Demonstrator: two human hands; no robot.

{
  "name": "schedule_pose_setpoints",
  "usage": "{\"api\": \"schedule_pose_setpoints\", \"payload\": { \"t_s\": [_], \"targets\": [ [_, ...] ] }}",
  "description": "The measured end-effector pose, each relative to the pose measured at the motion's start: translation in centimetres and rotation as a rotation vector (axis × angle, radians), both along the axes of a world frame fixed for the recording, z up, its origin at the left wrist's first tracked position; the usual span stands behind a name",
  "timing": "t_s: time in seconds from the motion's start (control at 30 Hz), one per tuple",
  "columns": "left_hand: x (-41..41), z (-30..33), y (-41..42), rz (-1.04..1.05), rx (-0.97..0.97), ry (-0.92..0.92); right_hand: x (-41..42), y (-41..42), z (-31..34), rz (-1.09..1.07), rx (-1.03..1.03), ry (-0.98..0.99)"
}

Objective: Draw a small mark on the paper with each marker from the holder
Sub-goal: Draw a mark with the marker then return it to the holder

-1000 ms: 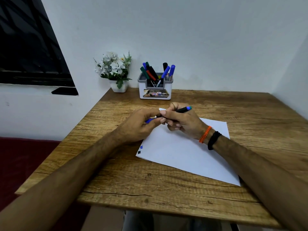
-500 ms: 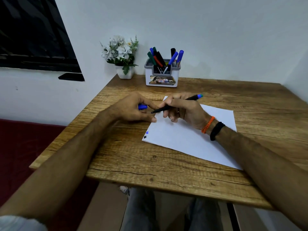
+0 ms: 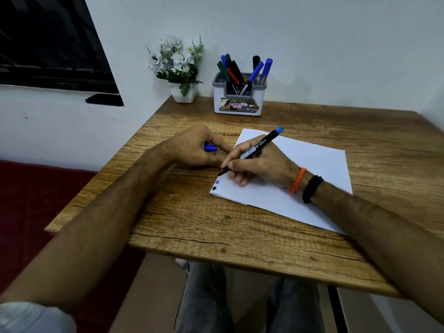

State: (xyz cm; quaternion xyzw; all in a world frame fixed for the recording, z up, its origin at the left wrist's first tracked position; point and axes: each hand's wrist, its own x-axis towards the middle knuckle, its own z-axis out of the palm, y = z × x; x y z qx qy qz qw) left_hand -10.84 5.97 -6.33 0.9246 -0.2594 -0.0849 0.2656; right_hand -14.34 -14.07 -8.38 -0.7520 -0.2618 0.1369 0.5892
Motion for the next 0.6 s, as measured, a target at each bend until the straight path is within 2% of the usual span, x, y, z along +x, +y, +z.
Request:
{"api": "schedule_pose_setpoints", "payload": {
  "t_s": [0.23, 0.6],
  "targets": [
    [-0.17, 0.13, -0.04, 0.018, -0.008, 0.015, 0.08, 0.07, -0.29, -0.063, -0.025, -0.038],
    [0.16, -0.2, 0.06, 0.001, -0.008, 0.017, 0.13, 0.08, -0.41, -0.05, -0.069, -0.082]
  ]
}}
